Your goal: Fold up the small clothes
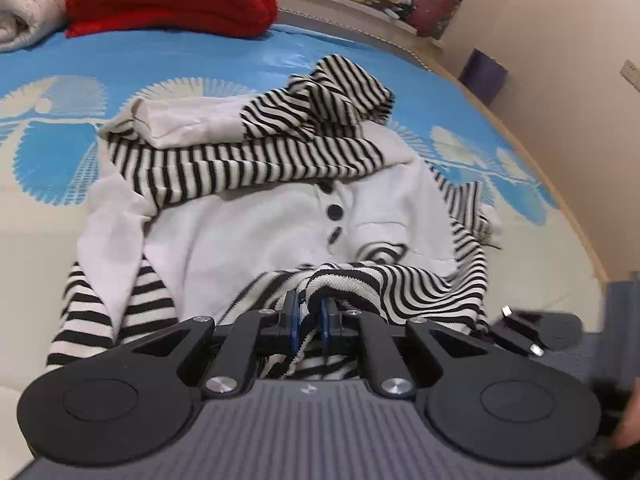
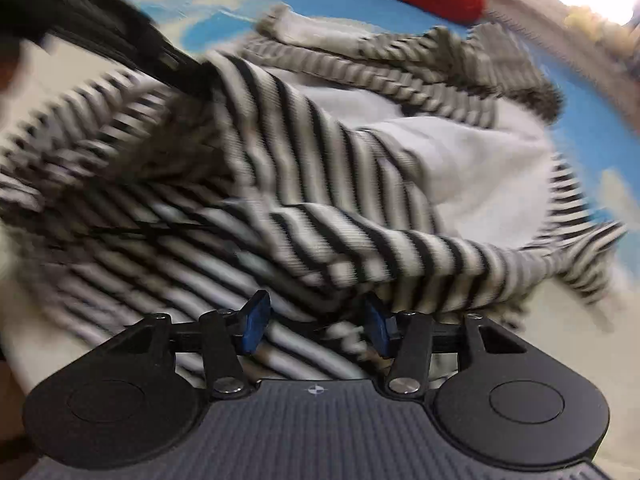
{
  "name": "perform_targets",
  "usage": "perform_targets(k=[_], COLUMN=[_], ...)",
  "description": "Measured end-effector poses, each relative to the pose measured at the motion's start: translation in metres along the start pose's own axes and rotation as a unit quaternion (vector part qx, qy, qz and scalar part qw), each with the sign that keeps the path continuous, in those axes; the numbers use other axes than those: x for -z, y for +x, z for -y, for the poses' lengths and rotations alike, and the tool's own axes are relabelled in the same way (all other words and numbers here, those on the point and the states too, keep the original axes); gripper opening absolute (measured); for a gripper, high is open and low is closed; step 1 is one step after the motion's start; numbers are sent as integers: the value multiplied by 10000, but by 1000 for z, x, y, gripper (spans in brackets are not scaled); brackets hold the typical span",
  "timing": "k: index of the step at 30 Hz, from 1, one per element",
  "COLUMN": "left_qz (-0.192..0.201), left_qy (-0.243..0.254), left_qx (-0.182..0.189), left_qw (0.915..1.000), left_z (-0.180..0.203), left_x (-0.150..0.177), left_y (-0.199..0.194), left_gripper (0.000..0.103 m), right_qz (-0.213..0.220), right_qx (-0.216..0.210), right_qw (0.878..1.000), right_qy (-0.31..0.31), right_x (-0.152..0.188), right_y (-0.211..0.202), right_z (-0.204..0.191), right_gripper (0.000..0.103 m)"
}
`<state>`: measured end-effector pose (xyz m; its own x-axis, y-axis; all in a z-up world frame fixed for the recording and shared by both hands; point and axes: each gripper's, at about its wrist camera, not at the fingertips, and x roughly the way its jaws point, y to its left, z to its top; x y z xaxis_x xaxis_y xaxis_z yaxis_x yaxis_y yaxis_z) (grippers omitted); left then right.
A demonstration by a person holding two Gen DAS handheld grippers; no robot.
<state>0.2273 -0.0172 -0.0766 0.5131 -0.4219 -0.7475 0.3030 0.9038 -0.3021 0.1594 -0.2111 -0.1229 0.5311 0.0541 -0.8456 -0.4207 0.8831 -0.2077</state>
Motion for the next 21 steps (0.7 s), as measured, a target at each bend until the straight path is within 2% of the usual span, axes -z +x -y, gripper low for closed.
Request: perform_targets(k=[2, 5, 7, 8, 9, 11, 14, 16, 19, 21], left_qz=[-88, -224, -392, -411, -371, -276, -430, -668, -1305, -1668], left_qy=[136, 320, 355, 316, 230, -75, -704, -870, -549, -254], left_qx=[58, 214, 374, 382, 349, 263, 141, -19, -464, -616], left_qw=[9999, 9990, 9979, 9979, 9984, 9992, 9965, 9940, 9888, 9837], left_z=[2, 2, -3, -8, -16, -37, -77, -96, -108, -108], left_x=[1, 5, 9, 10, 11, 11, 16, 23, 43, 54], left_y=[-1, -6, -12, -16, -23, -38, -54, -59, -56, -51], left_gripper=[11, 13, 21, 31, 44, 59, 60, 61, 63, 63], right_qz=[59, 121, -43, -152, -191, -187, -192, -213, -233, -229], right_qx=[284, 189, 128, 54, 18, -3, 20, 45, 18, -21], right_qw=[9993, 9964, 9953, 9951, 9953, 9960, 9961, 9961, 9958, 9956], right_qy=[242, 817, 958, 974, 953, 869, 862, 857, 887, 910], right_x=[-4, -5, -2, 1, 3, 8, 24, 36, 56, 72], right_y=[3, 2, 3, 2, 0, -12, -30, -41, -59, -73], right_z=[8, 28, 34, 36, 35, 35, 39, 44, 55, 64], right_gripper=[53, 51, 39, 26, 19, 17, 15, 14, 12, 12])
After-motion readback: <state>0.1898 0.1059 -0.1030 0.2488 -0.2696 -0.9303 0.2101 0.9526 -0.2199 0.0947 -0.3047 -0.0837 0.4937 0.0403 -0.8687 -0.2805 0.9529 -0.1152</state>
